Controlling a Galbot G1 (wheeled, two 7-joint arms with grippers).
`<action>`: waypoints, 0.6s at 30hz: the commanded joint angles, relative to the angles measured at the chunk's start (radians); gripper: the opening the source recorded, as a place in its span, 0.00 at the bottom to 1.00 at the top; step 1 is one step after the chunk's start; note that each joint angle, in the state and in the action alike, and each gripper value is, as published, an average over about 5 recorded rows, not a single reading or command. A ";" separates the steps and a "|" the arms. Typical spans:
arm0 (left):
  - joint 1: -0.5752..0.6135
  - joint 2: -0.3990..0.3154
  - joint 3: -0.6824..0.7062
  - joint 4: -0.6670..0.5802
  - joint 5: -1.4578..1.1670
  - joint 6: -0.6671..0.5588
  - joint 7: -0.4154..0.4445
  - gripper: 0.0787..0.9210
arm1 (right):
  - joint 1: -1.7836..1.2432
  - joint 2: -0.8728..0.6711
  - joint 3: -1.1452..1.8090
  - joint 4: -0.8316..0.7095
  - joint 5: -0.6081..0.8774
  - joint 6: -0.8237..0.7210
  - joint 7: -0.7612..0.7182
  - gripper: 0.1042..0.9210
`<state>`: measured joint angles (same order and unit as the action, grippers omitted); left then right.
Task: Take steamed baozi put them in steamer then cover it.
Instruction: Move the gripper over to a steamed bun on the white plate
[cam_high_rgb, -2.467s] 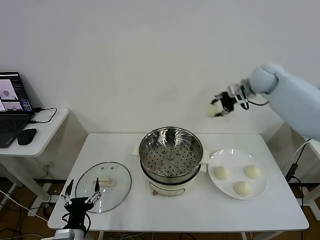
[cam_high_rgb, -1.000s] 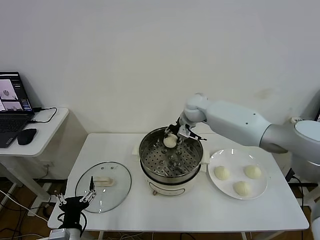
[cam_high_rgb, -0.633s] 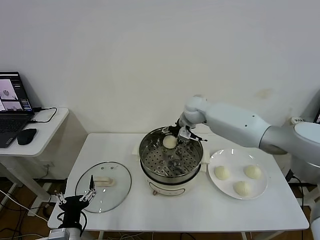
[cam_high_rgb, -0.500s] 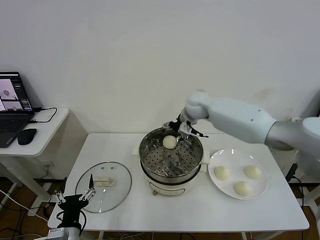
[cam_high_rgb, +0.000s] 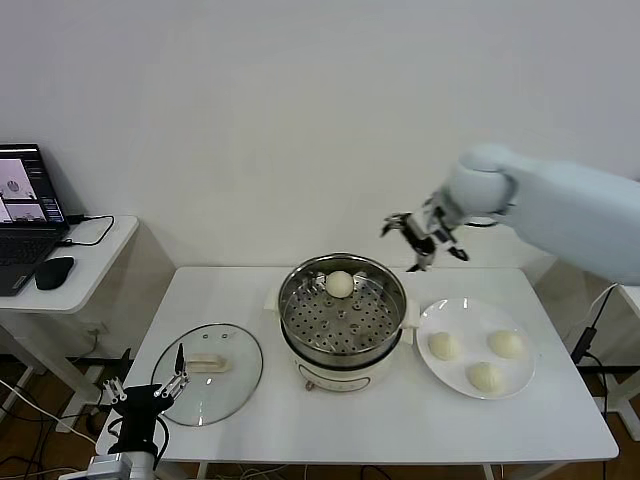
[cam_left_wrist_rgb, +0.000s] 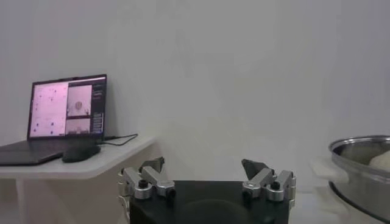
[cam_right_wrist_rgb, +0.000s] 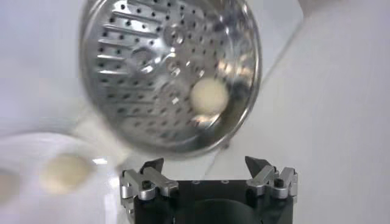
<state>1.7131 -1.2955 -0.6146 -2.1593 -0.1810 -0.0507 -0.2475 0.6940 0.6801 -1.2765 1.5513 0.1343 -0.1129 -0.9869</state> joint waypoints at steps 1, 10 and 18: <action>0.004 0.008 0.001 -0.001 0.000 0.000 0.000 0.88 | -0.259 -0.387 0.179 0.192 0.019 -0.207 -0.036 0.88; -0.005 0.010 0.002 0.015 0.000 0.002 0.000 0.88 | -0.601 -0.372 0.393 0.100 -0.083 -0.198 -0.043 0.88; -0.015 0.005 0.004 0.035 0.001 0.003 -0.001 0.88 | -0.725 -0.268 0.431 -0.033 -0.183 -0.169 -0.025 0.88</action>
<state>1.7015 -1.2891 -0.6111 -2.1329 -0.1808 -0.0488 -0.2480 0.2308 0.3942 -0.9780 1.6225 0.0585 -0.2655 -1.0173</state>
